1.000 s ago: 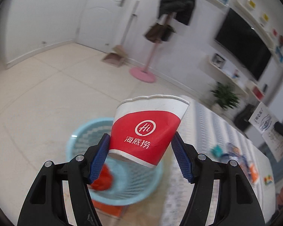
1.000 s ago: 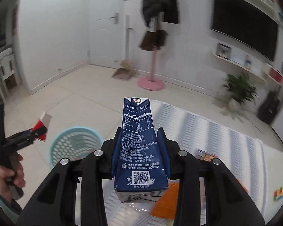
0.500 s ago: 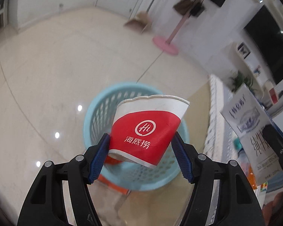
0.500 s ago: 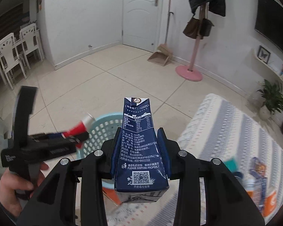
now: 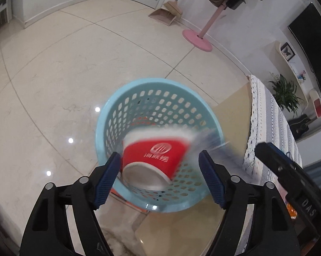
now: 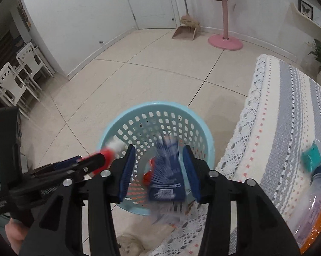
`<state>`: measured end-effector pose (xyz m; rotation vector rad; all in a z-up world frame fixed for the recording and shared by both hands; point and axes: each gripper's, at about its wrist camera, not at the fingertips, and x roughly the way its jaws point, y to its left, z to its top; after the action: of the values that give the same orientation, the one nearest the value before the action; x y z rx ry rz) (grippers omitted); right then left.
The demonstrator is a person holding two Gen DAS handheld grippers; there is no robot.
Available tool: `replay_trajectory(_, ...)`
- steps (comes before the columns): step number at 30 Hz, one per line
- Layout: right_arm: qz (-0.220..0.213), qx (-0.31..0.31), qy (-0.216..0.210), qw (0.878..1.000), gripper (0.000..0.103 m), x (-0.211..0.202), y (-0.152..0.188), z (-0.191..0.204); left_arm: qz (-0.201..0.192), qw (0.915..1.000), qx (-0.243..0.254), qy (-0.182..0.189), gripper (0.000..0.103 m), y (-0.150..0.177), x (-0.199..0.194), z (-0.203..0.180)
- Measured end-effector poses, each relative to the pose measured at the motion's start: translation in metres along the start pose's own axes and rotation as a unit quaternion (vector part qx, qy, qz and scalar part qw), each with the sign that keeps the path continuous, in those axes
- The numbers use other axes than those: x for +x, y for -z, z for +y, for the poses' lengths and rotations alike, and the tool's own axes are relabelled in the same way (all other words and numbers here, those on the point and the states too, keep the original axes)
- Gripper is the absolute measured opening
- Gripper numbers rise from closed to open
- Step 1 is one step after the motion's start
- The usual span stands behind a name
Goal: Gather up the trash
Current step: 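Return both tools over the table toward the bottle and second carton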
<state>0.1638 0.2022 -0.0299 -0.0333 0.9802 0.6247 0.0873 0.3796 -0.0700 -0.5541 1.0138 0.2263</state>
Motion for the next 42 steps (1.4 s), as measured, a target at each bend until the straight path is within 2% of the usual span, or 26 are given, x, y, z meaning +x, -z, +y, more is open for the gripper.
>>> replay_trajectory(4,0.001,-0.002,0.006,1.000,0.046,-0.006,0.008,-0.002,-0.011,0.9999,0.001,-0.001,0.074,0.000,-0.008,-0.001)
replay_trajectory(12,-0.019,-0.014,0.029,0.999,0.046,-0.041,0.014,-0.015,-0.055,0.9976,0.021,0.037,0.074,0.001,-0.037,-0.026)
replay_trajectory(15,-0.034,-0.016,0.037,0.999,0.046,-0.062,0.016,-0.021,-0.075,0.9948,0.041,0.055,0.074,0.007,-0.051,-0.048)
replay_trajectory(19,-0.066,-0.018,0.053,0.996,0.046,-0.099,0.018,-0.035,-0.089,0.9920,0.075,0.049,0.074,0.024,-0.056,-0.083)
replay_trajectory(23,-0.103,-0.010,0.077,0.992,0.046,-0.144,0.021,-0.059,-0.073,0.9847,0.136,0.081,0.074,0.049,-0.048,-0.136)
replay_trajectory(25,-0.127,0.001,0.096,0.987,0.046,-0.171,0.026,-0.078,-0.073,0.9791,0.168,0.089,0.074,0.062,-0.045,-0.164)
replay_trajectory(29,-0.166,0.024,0.142,0.976,0.046,-0.218,0.043,-0.120,-0.063,0.9719,0.200,0.107,0.074,0.080,-0.042,-0.205)
replay_trajectory(32,-0.174,0.046,0.174,0.968,0.046,-0.237,0.054,-0.153,-0.060,0.9654,0.225,0.118,0.074,0.092,-0.039,-0.231)
replay_trajectory(35,-0.163,0.092,0.198,0.962,0.046,-0.248,0.069,-0.200,-0.051,0.9611,0.247,0.114,0.077,0.108,-0.026,-0.255)
replay_trajectory(37,-0.151,0.112,0.208,0.960,0.046,-0.248,0.080,-0.224,-0.033,0.9589,0.258,0.113,0.077,0.116,-0.011,-0.271)
replay_trajectory(42,-0.099,0.160,0.191,0.963,0.046,-0.227,0.106,-0.278,-0.001,0.9501,0.299,0.088,0.077,0.141,0.020,-0.302)
